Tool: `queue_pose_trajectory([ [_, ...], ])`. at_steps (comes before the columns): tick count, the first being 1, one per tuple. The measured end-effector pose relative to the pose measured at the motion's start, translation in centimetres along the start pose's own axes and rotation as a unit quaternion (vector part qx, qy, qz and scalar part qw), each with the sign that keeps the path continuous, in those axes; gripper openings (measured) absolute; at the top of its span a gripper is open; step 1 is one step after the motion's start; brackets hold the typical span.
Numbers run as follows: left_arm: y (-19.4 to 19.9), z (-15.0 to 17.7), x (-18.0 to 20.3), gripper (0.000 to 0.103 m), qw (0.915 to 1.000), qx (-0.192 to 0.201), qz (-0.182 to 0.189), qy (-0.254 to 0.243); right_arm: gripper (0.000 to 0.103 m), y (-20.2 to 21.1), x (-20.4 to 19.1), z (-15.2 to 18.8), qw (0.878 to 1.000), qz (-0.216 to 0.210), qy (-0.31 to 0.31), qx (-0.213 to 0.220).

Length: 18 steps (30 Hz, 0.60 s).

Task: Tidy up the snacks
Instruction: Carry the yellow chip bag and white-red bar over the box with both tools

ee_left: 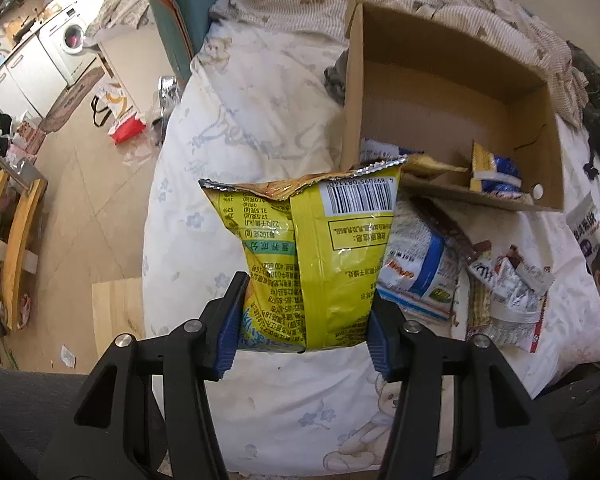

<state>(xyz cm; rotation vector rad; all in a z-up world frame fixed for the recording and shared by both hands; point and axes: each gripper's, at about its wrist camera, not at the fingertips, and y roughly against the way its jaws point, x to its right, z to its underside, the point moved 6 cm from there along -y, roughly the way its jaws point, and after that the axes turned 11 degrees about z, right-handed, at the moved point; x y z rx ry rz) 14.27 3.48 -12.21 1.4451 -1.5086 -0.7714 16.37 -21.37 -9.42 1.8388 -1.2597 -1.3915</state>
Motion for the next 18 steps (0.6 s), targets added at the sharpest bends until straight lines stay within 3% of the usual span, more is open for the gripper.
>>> queue_pose_trajectory([
  [8,3.1,-3.0,1.0,0.049,0.9985,0.054,0.007,-0.009,0.033,1.0,-0.6,-1.1,0.999,0.002,0.009,0.039],
  [18,3.6,-6.7,4.2,0.049,0.9960,0.070,0.023,-0.050,0.033,0.5,-0.6,-3.0,0.998,0.014,0.010,0.057],
])
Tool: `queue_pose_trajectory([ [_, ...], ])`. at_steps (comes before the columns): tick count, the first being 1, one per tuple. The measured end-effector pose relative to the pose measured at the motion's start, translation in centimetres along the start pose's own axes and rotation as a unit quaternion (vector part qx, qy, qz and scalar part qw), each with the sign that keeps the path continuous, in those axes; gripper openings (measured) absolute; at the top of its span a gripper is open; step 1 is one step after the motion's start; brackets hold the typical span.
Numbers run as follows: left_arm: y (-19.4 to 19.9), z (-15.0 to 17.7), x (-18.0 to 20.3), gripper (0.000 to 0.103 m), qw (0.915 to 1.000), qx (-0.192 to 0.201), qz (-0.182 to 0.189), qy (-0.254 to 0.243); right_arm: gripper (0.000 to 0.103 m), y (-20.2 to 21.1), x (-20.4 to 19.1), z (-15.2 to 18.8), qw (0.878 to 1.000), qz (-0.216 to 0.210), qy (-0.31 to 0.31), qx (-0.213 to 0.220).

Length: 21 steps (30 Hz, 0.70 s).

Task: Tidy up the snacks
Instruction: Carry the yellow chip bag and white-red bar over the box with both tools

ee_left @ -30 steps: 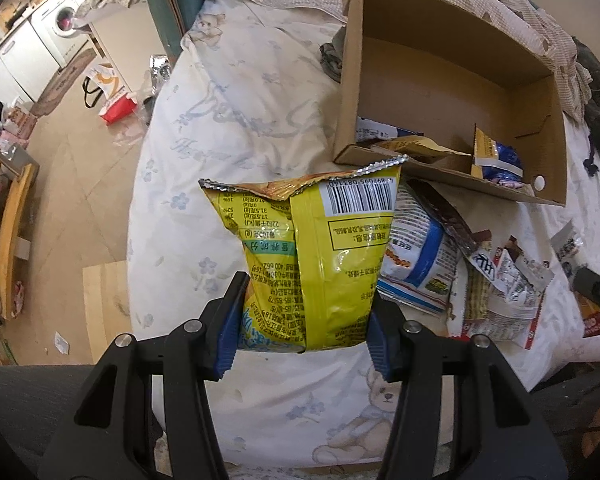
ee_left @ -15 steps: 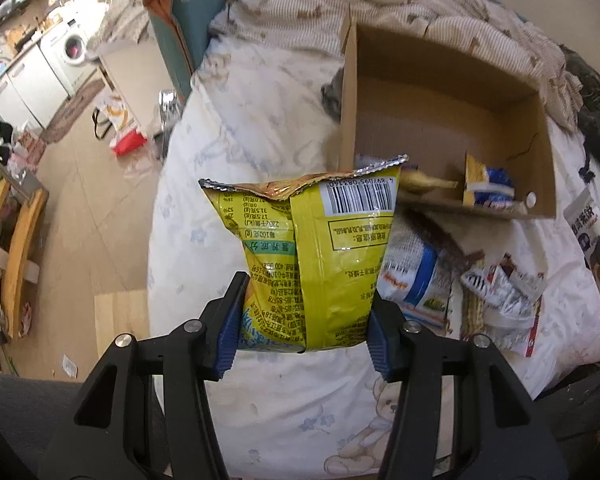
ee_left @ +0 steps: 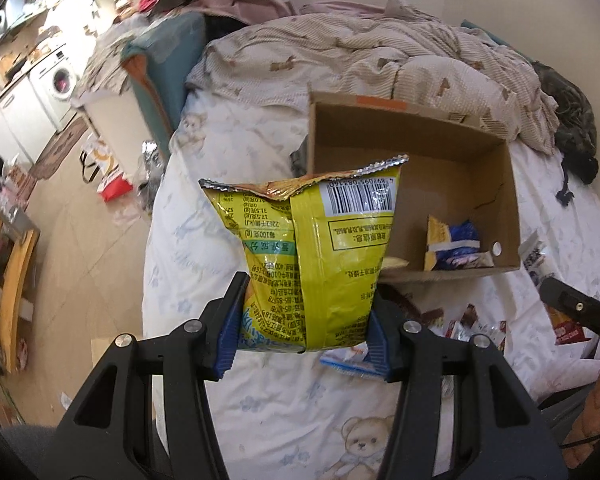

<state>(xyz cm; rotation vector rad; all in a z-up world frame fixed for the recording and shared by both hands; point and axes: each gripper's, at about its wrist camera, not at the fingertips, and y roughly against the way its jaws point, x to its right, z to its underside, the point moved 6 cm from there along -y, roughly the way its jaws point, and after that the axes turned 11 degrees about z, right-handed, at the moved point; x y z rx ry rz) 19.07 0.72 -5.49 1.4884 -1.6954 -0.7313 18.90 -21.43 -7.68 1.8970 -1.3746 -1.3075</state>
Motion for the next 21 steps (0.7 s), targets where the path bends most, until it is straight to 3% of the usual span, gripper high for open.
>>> queue_pose_trajectory([
  [7,-0.9,-3.1,2.0,0.049,0.9993,0.013,0.004,-0.034,0.033,-0.8,0.9,-1.9,1.000,0.017,-0.009,0.013],
  [21,-4.7,-7.5,3.7,0.049,0.9987,0.018,0.007,-0.048,0.033,-2.9,1.8,-5.6,0.999,0.038,-0.014,0.028],
])
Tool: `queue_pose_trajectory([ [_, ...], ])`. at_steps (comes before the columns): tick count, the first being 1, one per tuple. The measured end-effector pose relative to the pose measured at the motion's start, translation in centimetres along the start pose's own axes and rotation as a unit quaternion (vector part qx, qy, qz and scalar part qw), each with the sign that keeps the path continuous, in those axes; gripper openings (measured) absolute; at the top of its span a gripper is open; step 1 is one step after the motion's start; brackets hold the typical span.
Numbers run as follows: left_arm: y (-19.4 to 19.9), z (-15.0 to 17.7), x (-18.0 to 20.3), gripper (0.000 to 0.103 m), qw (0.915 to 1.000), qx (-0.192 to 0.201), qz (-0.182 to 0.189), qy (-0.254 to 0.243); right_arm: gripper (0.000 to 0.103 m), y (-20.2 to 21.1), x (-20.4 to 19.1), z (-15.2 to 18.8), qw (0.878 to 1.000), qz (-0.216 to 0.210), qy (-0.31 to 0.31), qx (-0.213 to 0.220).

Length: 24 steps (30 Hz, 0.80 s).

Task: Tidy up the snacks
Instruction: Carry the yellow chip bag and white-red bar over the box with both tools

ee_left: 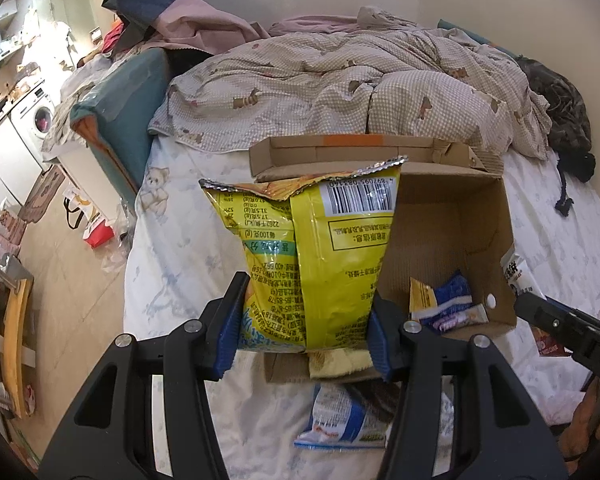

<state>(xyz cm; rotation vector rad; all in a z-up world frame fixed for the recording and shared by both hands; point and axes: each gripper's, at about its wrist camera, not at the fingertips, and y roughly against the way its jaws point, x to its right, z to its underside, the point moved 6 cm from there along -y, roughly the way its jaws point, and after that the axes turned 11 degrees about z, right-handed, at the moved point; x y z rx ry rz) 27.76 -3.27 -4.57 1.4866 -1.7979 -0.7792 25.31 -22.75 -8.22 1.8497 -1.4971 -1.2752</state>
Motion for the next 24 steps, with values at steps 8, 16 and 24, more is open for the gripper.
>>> queue_pose_trajectory([
  [8,-3.3,-1.1,0.3,0.049,1.0000,-0.002,0.003,-0.005,0.033,-2.1,0.7,-2.4,1.000,0.020,0.003,0.005],
  [16,-6.2,-0.9,0.3,0.049,0.9996,-0.016,0.021,-0.005,0.033,-4.2,1.7,-3.7,0.999,0.035,-0.006,0.000],
  [24,-7.2,-0.9,-0.5,0.049,0.9994,-0.016,0.029,0.010,0.033,-5.4,2.3,-3.6,0.999,0.040,-0.021,-0.014],
])
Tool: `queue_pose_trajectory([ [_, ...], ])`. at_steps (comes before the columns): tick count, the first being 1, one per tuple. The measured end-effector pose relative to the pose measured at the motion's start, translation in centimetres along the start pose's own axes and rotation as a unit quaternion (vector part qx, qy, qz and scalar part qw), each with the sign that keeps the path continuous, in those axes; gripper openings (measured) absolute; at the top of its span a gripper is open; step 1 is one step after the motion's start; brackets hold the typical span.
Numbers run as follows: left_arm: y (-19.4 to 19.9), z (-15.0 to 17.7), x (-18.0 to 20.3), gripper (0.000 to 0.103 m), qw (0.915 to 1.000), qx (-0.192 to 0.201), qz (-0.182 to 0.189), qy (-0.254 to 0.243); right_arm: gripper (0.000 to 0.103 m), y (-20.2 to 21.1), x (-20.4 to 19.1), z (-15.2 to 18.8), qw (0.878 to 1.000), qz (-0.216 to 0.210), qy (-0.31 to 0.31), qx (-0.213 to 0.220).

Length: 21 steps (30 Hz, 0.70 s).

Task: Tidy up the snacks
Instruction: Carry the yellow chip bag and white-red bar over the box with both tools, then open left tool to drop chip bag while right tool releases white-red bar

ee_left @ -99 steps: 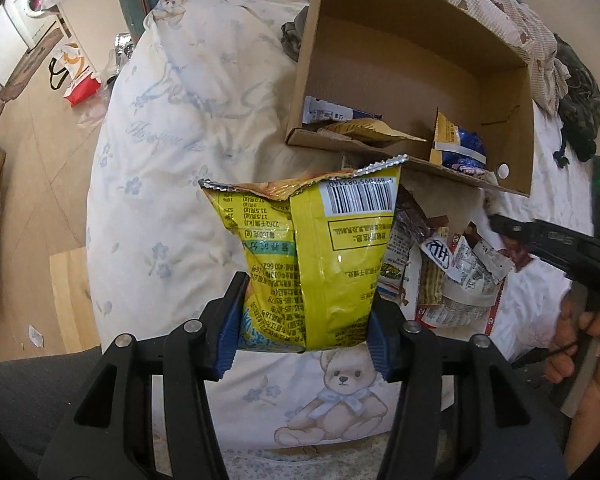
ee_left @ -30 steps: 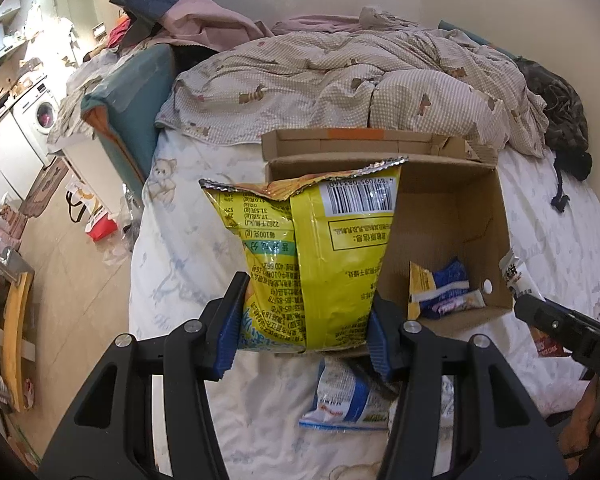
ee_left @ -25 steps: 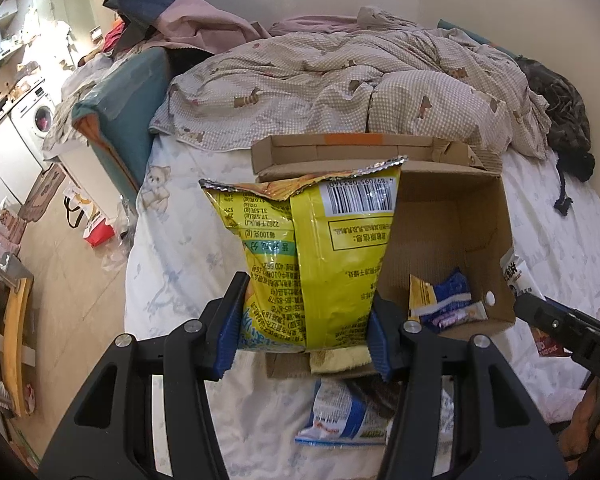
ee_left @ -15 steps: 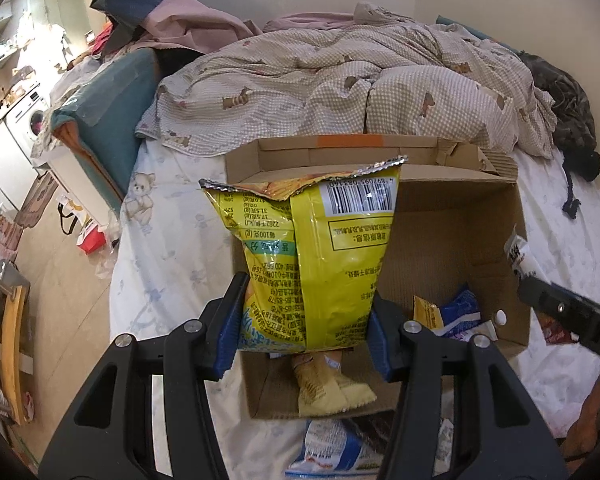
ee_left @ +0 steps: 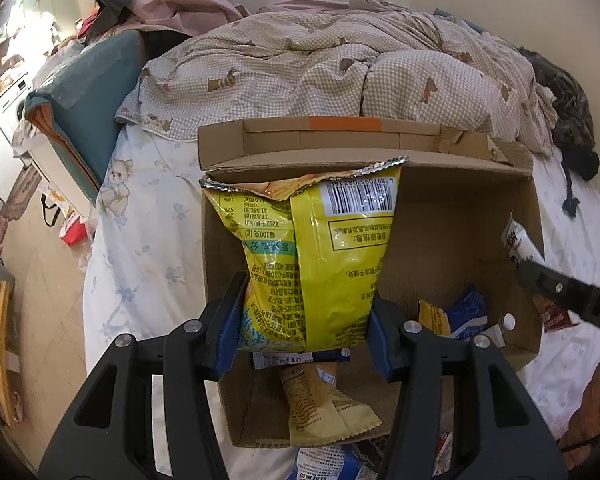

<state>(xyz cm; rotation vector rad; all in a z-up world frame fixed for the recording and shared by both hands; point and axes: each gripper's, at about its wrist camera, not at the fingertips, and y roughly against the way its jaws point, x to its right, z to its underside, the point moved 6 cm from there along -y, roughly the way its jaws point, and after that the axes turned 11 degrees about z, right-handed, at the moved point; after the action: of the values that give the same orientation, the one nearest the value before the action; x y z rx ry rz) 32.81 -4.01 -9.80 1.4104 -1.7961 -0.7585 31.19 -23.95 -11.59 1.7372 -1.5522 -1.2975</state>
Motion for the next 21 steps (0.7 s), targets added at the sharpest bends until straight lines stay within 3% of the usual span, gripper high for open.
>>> queue_pose_trajectory([
  [17,0.8,-0.3,-0.1,0.050,0.9998,0.016,0.011,0.010,0.036,-0.7,-0.2,0.0,1.000,-0.007,-0.015,-0.005],
  [19,0.8,-0.3,-0.1,0.061,0.9997,0.017,0.014,0.011,0.036,-0.6,-0.2,-0.1,1.000,-0.012,-0.020,-0.003],
  [21,1.2,-0.4,-0.3,0.082,0.9993,0.027,0.017,0.019,0.039,-0.5,-0.2,-0.1,1.000,-0.012,-0.021,-0.002],
])
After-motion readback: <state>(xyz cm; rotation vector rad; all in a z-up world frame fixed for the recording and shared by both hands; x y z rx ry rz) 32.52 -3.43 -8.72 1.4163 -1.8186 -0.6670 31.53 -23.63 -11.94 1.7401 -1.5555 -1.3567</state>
